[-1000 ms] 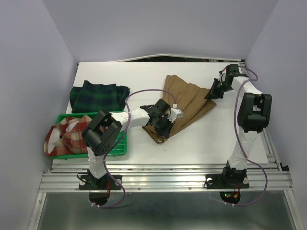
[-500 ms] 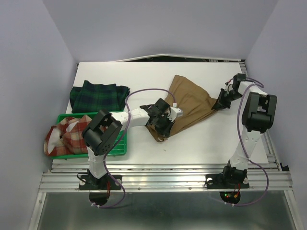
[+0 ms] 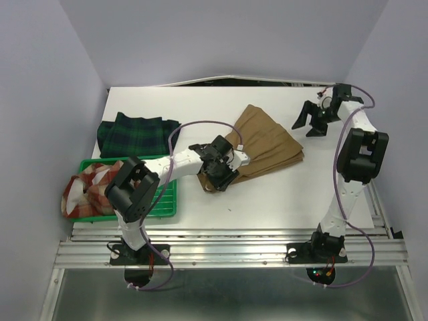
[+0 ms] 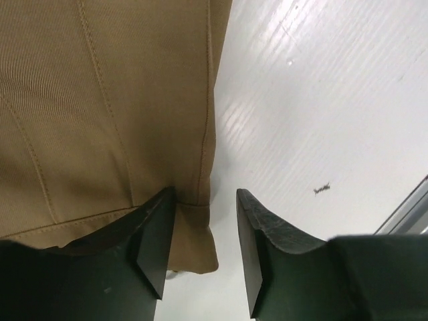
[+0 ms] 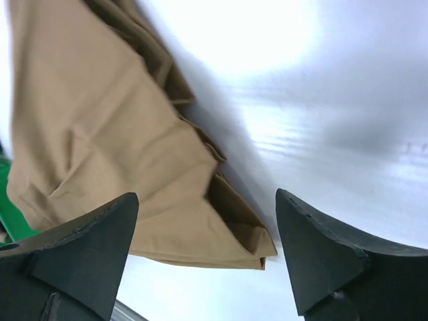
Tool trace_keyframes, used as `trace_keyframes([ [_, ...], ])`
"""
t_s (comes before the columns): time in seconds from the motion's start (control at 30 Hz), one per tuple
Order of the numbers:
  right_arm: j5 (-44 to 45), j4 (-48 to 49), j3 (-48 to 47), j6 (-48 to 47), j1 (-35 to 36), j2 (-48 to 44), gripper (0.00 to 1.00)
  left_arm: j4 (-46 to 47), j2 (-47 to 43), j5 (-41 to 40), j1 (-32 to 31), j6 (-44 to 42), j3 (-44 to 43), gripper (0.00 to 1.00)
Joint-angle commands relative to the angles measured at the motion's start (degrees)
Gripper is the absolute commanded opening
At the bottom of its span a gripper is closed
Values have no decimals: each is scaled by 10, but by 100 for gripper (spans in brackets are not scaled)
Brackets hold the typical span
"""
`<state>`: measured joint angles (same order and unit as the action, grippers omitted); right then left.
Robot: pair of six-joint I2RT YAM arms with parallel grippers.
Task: Fold and stack the skirts
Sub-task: Fold the skirt
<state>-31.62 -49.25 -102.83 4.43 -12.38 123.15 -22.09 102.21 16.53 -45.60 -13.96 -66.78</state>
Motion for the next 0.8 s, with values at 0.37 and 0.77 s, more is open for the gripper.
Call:
trace_keyframes([
  [0.37, -139, 25, -81, -136, 144, 30, 80, -112, -73, 43, 123, -17, -106, 60],
  [0.77, 23, 58, -12, -206, 175, 89, 67, -85, 97, -56, 186, 13, -74, 34],
])
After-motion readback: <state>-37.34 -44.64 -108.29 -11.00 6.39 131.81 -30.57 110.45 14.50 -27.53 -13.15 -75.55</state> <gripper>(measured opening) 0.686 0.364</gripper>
